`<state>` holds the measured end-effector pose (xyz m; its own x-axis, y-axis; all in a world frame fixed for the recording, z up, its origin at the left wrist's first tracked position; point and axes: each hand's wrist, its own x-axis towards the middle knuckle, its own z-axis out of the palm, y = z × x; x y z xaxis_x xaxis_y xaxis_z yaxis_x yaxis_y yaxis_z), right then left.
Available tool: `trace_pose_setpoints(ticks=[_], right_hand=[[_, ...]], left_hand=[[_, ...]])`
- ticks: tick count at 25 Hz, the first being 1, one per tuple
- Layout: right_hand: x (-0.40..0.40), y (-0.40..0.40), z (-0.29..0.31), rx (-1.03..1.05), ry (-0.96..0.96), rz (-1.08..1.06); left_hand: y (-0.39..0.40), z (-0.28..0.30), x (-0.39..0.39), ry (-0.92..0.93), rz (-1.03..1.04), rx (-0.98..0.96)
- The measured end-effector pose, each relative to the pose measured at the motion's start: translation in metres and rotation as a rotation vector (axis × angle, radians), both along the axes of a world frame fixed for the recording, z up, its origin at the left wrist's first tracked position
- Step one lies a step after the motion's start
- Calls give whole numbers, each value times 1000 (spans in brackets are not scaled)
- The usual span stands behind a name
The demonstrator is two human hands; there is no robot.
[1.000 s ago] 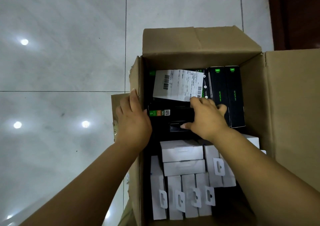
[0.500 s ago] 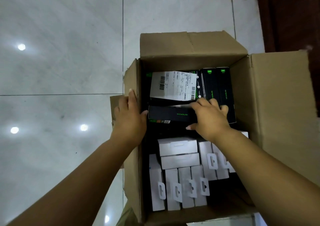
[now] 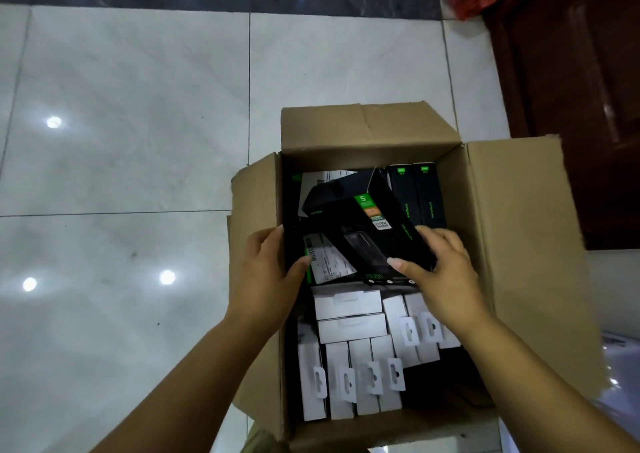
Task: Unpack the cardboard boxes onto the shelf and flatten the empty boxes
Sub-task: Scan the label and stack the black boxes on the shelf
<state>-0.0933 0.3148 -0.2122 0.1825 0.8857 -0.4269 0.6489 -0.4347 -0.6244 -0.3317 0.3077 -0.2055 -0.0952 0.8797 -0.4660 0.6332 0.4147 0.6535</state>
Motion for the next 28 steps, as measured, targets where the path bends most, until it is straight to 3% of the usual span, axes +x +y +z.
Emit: trace_pose_setpoints(ticks=[6,9,11,23,28], right_hand=[[-17,10,46,-39,370,49],[-33,13,54,-90,438,134],[-41,14,50,-112,449,157],[-56,12,20,-191,315,75],[-57,26,12,-151,247,25]], left_hand=[[3,36,11,-313,65,-45],[6,50,12,-499,190,-39],[6,51,7,-526,265,-25],[11,39,-50,-198,663,82],[25,34,-68,-16,616,168]])
